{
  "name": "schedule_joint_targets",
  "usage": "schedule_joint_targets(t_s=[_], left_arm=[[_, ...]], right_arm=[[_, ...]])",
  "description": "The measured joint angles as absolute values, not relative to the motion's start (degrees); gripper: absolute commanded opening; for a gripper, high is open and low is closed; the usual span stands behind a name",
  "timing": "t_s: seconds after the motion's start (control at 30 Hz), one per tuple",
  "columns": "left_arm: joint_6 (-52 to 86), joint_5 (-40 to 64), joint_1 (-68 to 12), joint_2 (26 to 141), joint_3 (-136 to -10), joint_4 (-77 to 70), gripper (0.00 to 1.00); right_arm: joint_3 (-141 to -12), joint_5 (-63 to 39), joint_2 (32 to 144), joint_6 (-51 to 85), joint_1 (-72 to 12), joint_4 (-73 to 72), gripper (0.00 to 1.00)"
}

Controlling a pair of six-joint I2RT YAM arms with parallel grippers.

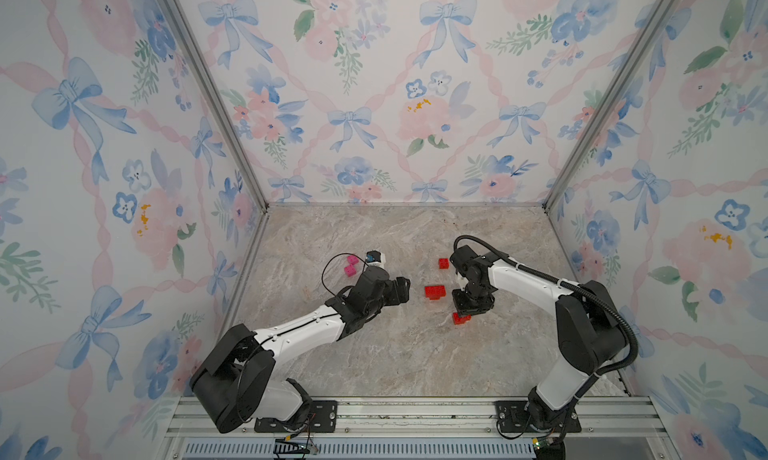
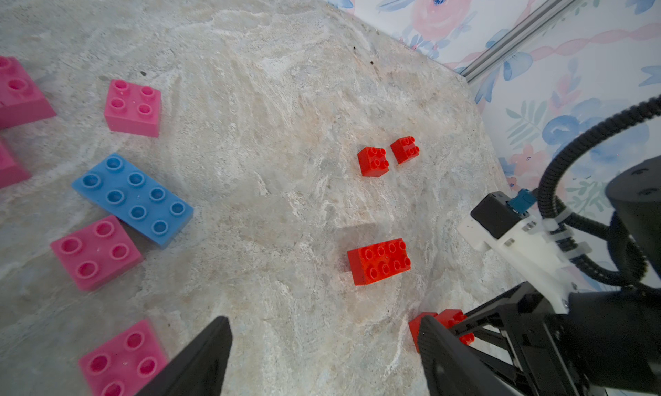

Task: Assemble the letter v with lego
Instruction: Assemble the lego brick with the lego brick.

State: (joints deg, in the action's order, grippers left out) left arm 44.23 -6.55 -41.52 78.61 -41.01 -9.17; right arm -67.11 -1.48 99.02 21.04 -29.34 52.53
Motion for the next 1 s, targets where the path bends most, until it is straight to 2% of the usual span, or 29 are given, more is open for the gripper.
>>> schedule_joint_targets(t_s=[0.73,0.87,1.0], left_arm=[[45.0,-6.0,-41.5,78.6,-41.0,-9.4,0.84],[46.0,-4.0,-41.4,79.1,-41.0,-11.2,0.81],[48.4,0.5,-40.7,79.9,-38.7,-16.6,0.79]], right_arm=[[-65.4,-2.2,98.6,18.5,-27.0,50.2,0.06],[-65.4,-2.1,98.5,21.6,-27.9,50.1,0.19],[-65.7,-2.0,98.5,25.3,-29.3,49.8,0.49]])
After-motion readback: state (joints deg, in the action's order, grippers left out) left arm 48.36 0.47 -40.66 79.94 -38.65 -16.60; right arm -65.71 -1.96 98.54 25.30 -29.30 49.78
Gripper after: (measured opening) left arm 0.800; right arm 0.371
